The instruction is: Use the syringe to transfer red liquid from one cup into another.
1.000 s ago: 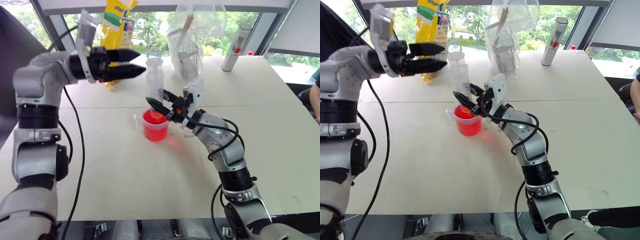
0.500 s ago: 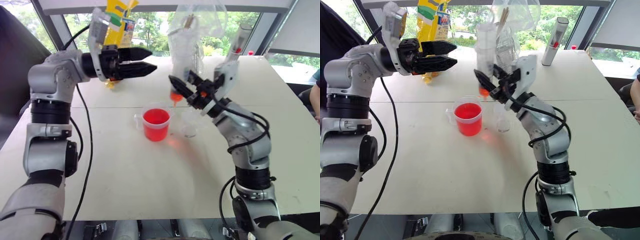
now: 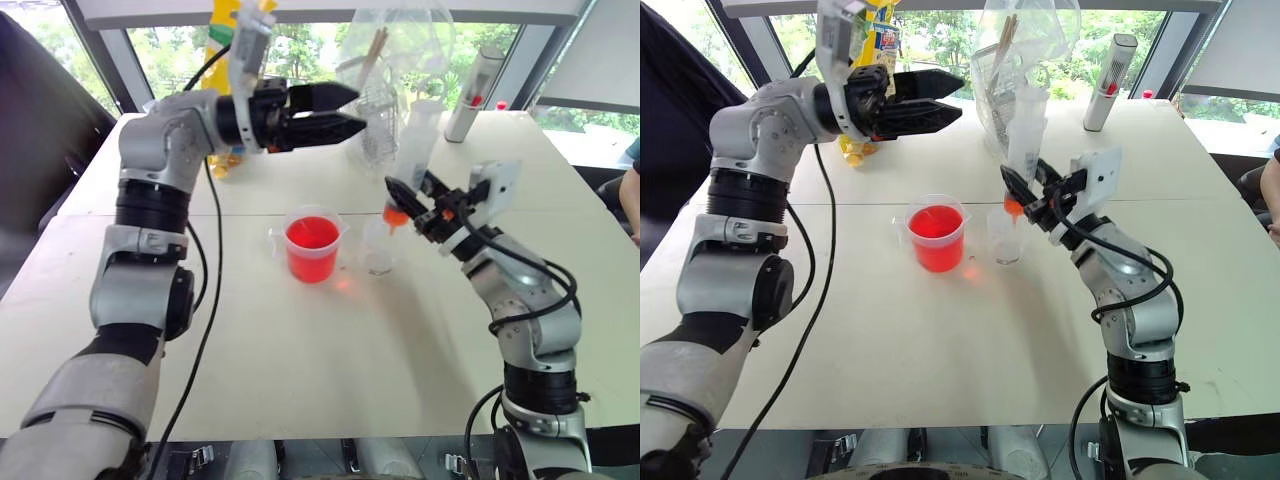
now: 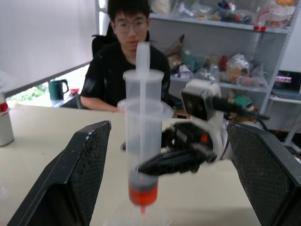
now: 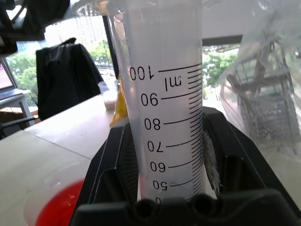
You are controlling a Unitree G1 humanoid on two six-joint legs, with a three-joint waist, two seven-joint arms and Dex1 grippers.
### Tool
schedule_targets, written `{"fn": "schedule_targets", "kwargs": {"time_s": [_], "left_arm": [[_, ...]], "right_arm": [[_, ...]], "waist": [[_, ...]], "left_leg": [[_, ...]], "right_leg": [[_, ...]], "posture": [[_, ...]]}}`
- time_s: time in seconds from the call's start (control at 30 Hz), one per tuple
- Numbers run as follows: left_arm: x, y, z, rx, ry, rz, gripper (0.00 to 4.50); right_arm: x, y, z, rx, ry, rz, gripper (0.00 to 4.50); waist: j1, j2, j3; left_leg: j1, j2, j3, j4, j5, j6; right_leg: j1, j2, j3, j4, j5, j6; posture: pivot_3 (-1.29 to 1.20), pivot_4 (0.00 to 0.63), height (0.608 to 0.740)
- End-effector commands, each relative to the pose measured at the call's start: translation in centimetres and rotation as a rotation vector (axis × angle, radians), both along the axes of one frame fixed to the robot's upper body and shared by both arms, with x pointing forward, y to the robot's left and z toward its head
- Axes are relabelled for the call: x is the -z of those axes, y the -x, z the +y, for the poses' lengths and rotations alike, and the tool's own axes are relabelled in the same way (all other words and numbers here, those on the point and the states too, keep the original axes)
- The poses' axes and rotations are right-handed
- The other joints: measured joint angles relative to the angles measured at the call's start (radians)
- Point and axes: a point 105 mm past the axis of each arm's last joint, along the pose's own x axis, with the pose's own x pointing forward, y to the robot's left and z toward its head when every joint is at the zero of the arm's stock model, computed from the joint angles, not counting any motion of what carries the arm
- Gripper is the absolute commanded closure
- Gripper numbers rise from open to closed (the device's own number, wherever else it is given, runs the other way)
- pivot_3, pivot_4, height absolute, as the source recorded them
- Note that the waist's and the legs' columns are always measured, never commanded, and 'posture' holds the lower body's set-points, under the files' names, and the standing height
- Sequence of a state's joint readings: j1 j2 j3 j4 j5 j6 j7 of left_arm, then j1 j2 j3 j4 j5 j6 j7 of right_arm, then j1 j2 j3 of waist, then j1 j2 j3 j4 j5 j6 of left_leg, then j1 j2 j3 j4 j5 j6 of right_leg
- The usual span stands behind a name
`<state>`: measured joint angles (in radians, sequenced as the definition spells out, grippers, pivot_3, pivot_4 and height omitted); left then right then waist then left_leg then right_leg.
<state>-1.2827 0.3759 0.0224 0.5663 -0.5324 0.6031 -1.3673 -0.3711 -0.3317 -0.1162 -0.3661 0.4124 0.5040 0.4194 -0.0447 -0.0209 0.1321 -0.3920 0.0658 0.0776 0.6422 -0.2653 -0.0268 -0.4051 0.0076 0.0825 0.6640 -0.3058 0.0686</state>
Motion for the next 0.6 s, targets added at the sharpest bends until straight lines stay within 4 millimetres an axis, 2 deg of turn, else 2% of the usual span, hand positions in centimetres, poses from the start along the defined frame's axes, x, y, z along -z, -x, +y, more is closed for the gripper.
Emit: {"fn": "schedule_targets", "kwargs": {"time_s": [0.03,0.23,0.37,0.6], "left_arm": [[-2.0,0.7,-1.1,0.038,0.032,-0.066,0.51],[-2.2,1.0,-3.2,0.080,0.051,-0.054,0.51],[-0.9,0.2,-4.2,0.041,0.021,-0.058,0.51],[0.0,-0.7,-5.0,0.018,0.010,-0.033,0.51]], "right_arm": [[-0.5,0.4,0.2,0.000,0.002,-0.056,3.04],[0.5,0.5,0.4,0.006,0.008,-0.039,3.04],[0.6,0.5,0.4,0.009,0.008,-0.039,3.04],[0.4,0.4,0.6,0.007,0.012,-0.049,3.04]], "waist": [[-0.001,0.000,0.000],[0.001,0.000,0.000],[0.001,0.000,0.000],[0.000,0.000,0.000]], "left_leg": [[0.000,0.000,0.000,0.000,0.000,0.000],[0.000,0.000,0.000,0.000,0.000,0.000],[0.000,0.000,0.000,0.000,0.000,0.000],[0.000,0.000,0.000,0.000,0.000,0.000]], "right_leg": [[0.000,0.000,0.000,0.000,0.000,0.000],[0.000,0.001,0.000,0.000,0.000,0.000],[0.000,0.001,0.000,0.000,0.000,0.000],[0.000,0.002,0.000,0.000,0.000,0.000]], "posture": [[0.00,0.150,0.739],[0.00,0.150,0.739],[0.00,0.150,0.739],[0.00,0.150,0.739]]}}
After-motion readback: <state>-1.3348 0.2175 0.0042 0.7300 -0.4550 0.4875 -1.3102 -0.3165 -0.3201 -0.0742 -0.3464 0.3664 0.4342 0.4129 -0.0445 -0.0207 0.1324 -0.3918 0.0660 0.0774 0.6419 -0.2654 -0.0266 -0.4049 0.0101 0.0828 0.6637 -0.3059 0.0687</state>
